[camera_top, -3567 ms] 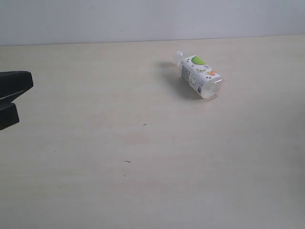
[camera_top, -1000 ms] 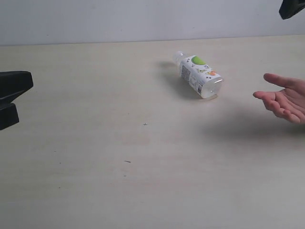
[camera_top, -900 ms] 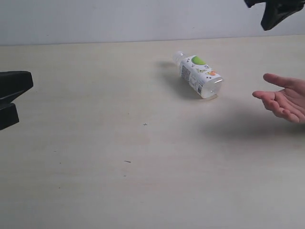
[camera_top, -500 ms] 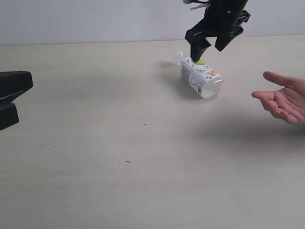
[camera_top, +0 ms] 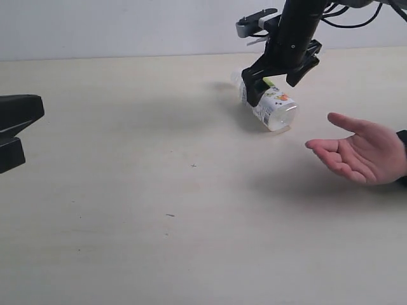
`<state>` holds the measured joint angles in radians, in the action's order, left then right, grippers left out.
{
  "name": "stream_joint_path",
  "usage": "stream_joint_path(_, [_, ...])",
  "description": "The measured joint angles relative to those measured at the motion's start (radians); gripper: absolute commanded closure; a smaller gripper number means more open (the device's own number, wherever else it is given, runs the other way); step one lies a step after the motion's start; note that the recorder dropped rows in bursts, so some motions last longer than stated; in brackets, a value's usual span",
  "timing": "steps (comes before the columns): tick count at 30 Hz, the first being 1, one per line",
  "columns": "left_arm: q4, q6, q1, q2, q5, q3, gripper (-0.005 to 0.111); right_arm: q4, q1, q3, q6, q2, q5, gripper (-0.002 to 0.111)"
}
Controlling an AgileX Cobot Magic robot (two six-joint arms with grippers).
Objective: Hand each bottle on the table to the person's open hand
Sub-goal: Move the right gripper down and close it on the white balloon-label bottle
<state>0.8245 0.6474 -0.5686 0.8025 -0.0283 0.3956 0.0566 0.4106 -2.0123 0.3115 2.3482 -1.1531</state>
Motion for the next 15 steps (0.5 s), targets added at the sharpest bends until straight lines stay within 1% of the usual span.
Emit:
stream_joint_path(6, [0.0, 0.0, 0.0, 0.0, 0.0, 0.0, 0.107, 0.0, 0.0, 0.0, 0.0, 0.024, 0.058, 0.011])
stream_joint_path(15, [0.0, 0.0, 0.0, 0.0, 0.0, 0.0, 0.107, 0.0, 0.0, 0.0, 0.0, 0.032, 0.068, 0.012])
